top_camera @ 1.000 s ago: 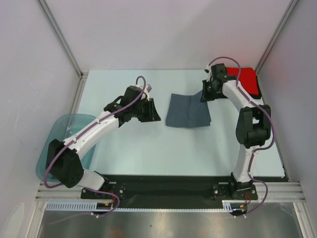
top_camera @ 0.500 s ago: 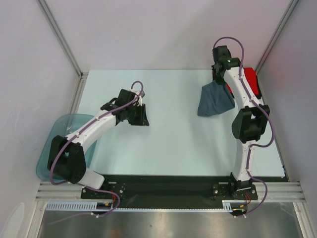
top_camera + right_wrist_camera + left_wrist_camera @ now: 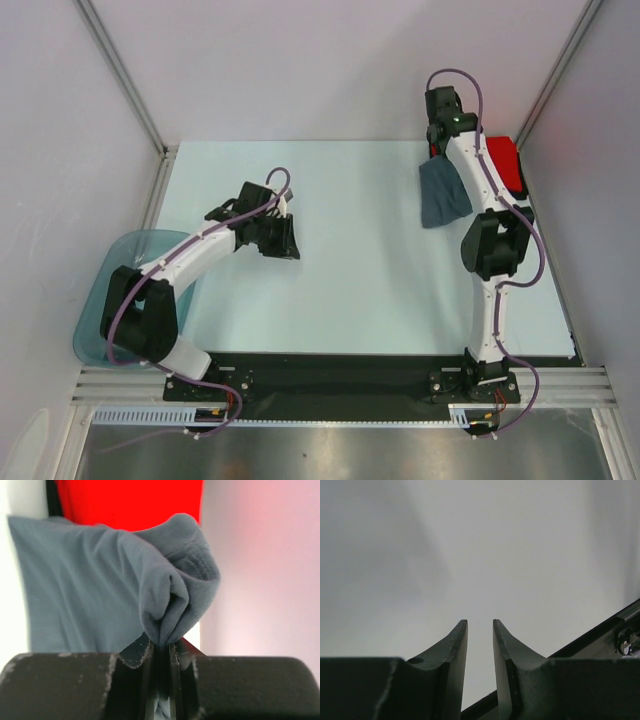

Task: Fold and stack the t-shirts
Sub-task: Neatly place the folded tshirt to the corner

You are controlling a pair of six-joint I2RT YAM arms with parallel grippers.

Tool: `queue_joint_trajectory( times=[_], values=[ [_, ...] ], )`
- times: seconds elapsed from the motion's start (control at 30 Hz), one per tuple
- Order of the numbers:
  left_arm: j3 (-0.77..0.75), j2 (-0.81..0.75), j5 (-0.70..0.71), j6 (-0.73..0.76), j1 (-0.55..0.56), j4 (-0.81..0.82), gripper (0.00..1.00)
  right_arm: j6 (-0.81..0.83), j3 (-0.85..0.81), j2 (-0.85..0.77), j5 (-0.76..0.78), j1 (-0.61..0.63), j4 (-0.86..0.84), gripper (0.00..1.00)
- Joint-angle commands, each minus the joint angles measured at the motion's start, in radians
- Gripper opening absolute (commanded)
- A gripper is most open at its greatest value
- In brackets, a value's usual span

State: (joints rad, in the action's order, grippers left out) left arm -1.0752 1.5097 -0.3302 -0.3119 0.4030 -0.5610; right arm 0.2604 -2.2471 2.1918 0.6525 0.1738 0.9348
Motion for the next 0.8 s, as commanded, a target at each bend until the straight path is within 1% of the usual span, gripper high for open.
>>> queue_joint_trajectory(
  times=[0.0, 0.37, 0.53, 0.63, 0.77],
  values=[
    [-0.002, 0.010, -0.030, 0.031, -0.012, 0.016, 0.32, 0.074, -0.094, 0.002, 0.102, -0.002, -0.108, 0.00],
    [0.001, 0.027, -0.038, 0.030, -0.027, 0.016, 0.31, 0.149, -0.201, 0.066, 0.102, 0.010, -0.296, 0.00],
    [0.003, 0.041, -0.047, 0.027, -0.030, 0.021, 0.31, 0.252, -0.227, 0.089, 0.121, 0.018, -0.382, 0.00],
    [0.000, 0.047, -0.050, 0.027, -0.032, 0.021, 0.31, 0.275, -0.226, 0.095, 0.147, 0.021, -0.396, 0.00],
    [-0.002, 0.056, -0.055, 0.025, -0.033, 0.023, 0.31, 0.266, -0.226, 0.102, 0.193, 0.020, -0.404, 0.00]
  ],
)
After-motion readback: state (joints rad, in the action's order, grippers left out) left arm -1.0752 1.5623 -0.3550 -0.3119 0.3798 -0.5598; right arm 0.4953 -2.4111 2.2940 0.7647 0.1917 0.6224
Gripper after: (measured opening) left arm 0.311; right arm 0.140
